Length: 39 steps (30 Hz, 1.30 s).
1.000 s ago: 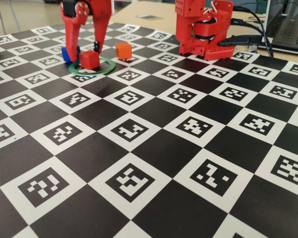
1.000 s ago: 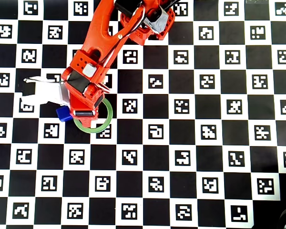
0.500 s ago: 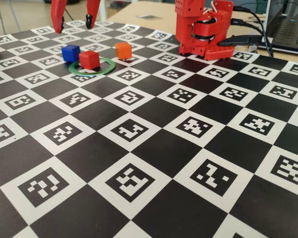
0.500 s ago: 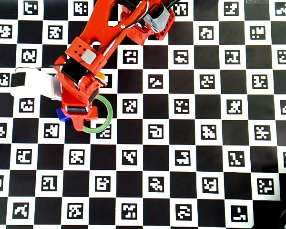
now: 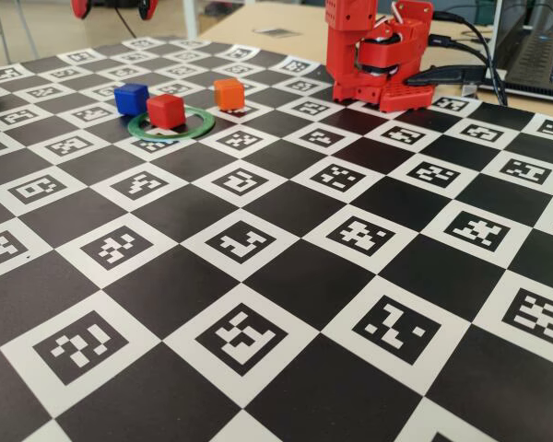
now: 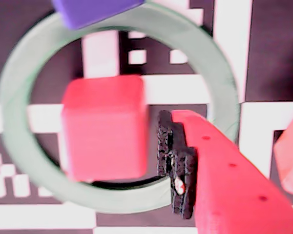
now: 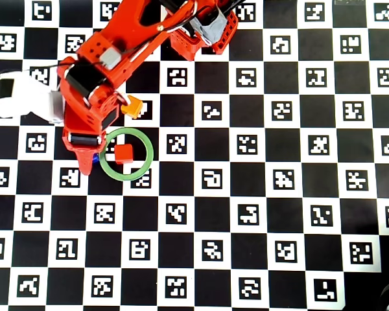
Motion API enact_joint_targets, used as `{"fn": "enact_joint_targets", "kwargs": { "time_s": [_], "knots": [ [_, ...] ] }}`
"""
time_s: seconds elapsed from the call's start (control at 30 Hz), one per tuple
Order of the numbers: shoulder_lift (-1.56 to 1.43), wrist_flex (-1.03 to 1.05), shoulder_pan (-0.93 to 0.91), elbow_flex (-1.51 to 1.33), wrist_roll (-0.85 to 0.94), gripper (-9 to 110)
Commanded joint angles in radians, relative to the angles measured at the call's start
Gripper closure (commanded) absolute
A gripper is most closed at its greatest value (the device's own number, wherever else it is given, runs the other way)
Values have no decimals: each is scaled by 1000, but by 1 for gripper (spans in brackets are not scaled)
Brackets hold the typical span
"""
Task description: Grab the red cube then put it in the green circle then put the blue cube on top and finally the orange cube on top
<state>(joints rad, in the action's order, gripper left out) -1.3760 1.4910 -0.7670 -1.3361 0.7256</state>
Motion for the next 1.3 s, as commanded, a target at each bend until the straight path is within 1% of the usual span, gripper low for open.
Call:
{"fn": "enact_joint_targets", "kwargs": {
  "time_s": [0.0,0.3,0.5,0.97,1.27],
  "knots": [
    [12,-26,-23,84,20,61],
    [120,-110,-41,67,37,61],
    [130,-221,-41,-32,37,60],
    [163,-371,-31,-173,31,60],
    [172,-399,-29,-189,26,60]
  ]
}}
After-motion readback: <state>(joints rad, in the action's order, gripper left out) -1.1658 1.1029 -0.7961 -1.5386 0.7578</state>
